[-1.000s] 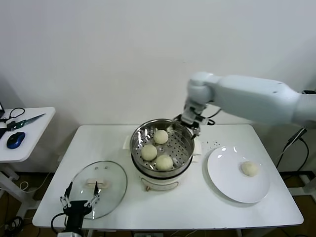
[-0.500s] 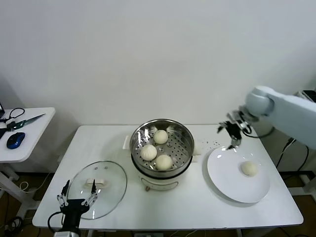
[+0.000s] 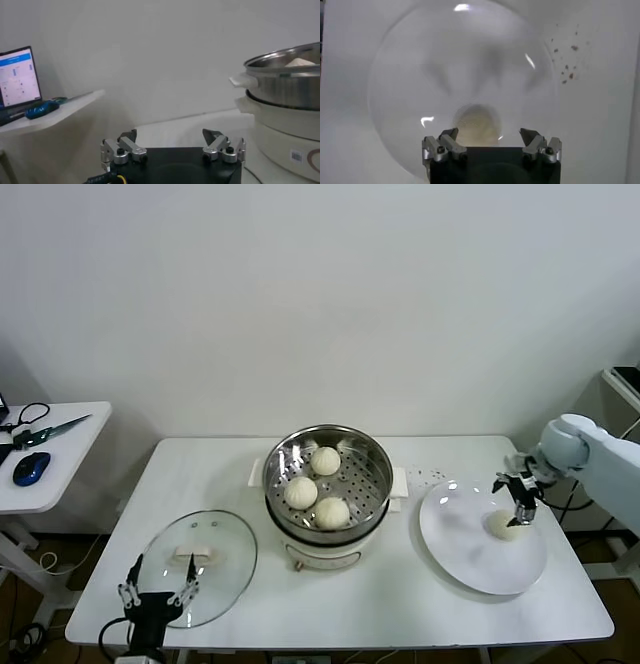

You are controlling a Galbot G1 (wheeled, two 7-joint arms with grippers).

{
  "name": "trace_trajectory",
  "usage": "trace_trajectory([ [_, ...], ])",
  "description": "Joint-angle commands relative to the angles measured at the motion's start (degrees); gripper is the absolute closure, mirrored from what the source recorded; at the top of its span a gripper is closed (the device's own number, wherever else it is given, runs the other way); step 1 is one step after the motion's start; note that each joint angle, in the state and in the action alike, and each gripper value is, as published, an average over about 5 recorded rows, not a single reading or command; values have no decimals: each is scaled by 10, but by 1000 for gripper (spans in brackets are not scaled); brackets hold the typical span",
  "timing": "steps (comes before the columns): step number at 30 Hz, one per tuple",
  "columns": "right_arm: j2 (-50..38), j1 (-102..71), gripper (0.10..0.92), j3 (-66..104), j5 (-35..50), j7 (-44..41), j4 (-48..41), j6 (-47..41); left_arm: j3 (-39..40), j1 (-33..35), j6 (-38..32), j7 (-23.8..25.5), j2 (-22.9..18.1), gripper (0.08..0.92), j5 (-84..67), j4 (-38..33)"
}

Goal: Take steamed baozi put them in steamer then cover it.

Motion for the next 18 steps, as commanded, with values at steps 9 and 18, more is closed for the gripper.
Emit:
trace_trajectory([
  [9,30,-86,203,88,-66,-5,-75,13,-1,1,-1,-1,-1,177,12,10],
  [18,52,-80,203,86,-67,-5,-90,17,1,1,-1,-1,-2,177,13,10],
])
